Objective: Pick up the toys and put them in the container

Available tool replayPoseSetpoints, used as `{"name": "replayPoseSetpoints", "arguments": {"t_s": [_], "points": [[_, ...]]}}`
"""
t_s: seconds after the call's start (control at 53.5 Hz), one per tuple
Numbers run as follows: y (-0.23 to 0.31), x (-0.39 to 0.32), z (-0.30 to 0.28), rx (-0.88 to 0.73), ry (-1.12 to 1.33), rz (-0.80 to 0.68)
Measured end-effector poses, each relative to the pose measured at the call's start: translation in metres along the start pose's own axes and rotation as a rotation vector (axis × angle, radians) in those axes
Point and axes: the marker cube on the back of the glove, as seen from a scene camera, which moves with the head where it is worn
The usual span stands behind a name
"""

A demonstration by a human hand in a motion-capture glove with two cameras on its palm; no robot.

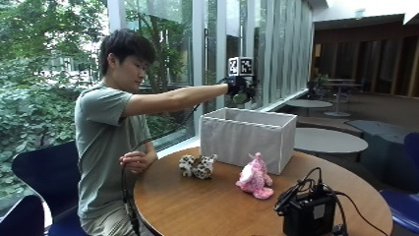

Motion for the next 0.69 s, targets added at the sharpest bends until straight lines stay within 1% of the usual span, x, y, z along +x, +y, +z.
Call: {"name": "replayPoseSetpoints", "arguments": {"t_s": [0.168,0.224,0.28,0.318,0.374,0.449,0.579,0.691], "points": [[0.011,0.006,0.004,-0.057,-0.019,-0.042],[0.013,0.005,0.002,-0.111,-0.023,0.006],[0.016,0.01,0.002,-0.222,0.028,0.098],[0.014,0.007,0.0,-0.261,0.047,0.116],[0.006,-0.007,-0.007,-0.241,0.038,0.074],[0.017,0.007,-0.015,-0.195,0.036,0.067],[0.046,0.046,-0.026,-0.175,0.05,0.161],[0.081,0.094,-0.031,-0.179,0.068,0.241]]}}
